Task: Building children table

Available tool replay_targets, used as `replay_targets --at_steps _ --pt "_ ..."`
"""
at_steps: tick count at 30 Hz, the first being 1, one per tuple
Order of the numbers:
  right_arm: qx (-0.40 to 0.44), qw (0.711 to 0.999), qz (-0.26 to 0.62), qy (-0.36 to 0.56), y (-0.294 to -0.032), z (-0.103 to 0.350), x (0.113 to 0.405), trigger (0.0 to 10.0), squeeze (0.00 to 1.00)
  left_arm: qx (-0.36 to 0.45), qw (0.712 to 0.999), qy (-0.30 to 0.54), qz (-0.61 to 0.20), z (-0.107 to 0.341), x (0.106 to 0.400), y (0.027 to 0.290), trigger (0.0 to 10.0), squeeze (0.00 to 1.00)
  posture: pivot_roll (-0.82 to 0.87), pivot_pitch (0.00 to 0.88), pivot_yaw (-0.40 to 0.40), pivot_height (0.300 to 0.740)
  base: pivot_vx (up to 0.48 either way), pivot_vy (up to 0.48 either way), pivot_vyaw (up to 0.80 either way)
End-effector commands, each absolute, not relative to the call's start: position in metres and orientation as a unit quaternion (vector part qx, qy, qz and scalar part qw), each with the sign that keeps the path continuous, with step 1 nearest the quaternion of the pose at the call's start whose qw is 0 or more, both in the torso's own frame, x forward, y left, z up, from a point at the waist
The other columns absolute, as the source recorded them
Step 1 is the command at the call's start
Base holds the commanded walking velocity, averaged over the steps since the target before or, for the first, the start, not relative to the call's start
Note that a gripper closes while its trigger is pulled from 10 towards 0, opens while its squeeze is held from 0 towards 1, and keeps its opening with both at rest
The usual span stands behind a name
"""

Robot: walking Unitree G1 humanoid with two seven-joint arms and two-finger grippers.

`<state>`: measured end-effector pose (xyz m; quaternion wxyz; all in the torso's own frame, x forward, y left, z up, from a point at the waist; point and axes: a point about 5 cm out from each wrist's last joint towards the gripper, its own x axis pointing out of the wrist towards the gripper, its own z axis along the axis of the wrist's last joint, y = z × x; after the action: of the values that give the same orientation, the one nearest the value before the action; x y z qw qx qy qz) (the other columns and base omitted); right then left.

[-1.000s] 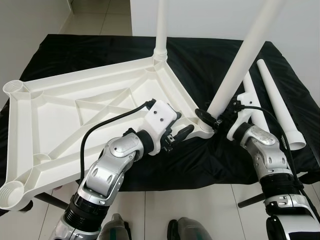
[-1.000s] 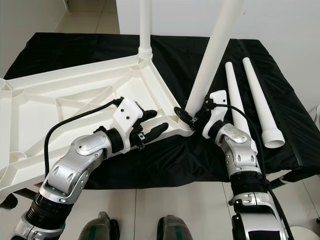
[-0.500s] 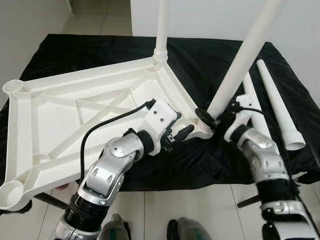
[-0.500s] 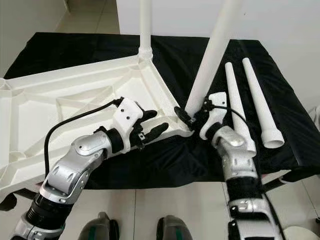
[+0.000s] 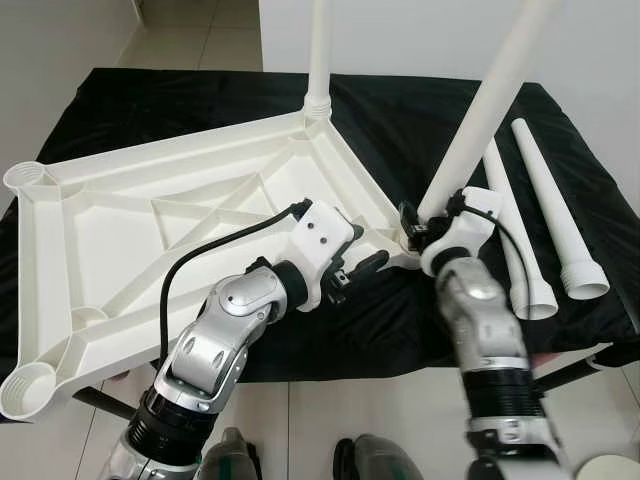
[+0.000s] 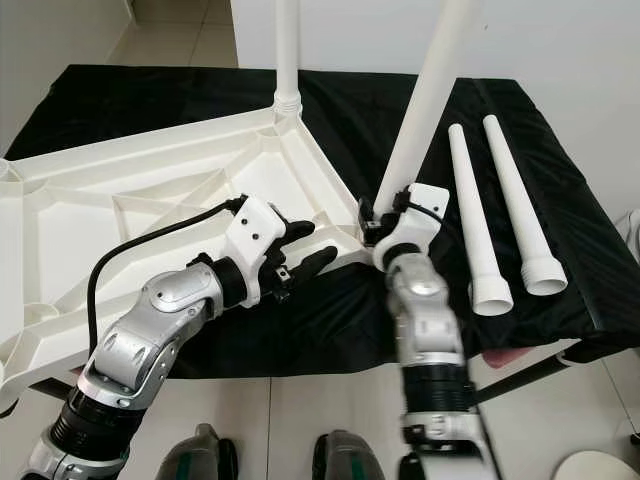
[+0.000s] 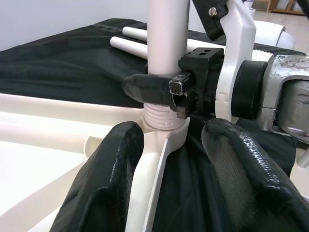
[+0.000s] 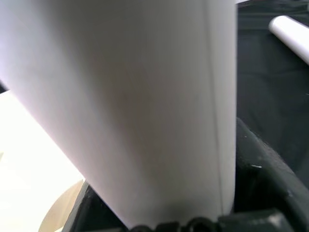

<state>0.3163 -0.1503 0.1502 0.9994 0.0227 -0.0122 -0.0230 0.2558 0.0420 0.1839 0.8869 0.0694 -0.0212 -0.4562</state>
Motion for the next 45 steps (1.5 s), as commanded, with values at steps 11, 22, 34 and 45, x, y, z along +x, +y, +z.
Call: replay_targets --at_steps 11,22,34,45 --pt "0.030 0.998 -0.059 -0.015 -0.136 0.159 0.307 10.0 0.00 0.067 0.888 -0.018 -0.454 0.184 0.254 0.041 10.0 0.00 -0.12 0.044 -0.013 0.740 0.000 0.000 0.00" --pt "0.013 1.000 0.003 -0.009 -0.150 0.157 0.313 10.0 1.00 0.066 0.889 -0.018 -0.453 0.184 0.254 0.041 10.0 0.00 -0.12 0.044 -0.020 0.740 0.000 0.000 0.00" --pt "-0.035 0.976 0.215 -0.020 -0.162 0.157 0.309 10.0 0.00 0.065 0.890 -0.019 -0.451 0.184 0.254 0.040 10.0 0.00 -0.12 0.041 -0.022 0.740 0.000 0.000 0.00" --pt "-0.046 0.959 0.280 -0.002 -0.175 0.150 0.312 10.0 0.00 0.066 0.890 -0.020 -0.452 0.184 0.254 0.040 10.0 0.00 -0.12 0.032 -0.022 0.740 0.000 0.000 0.00"
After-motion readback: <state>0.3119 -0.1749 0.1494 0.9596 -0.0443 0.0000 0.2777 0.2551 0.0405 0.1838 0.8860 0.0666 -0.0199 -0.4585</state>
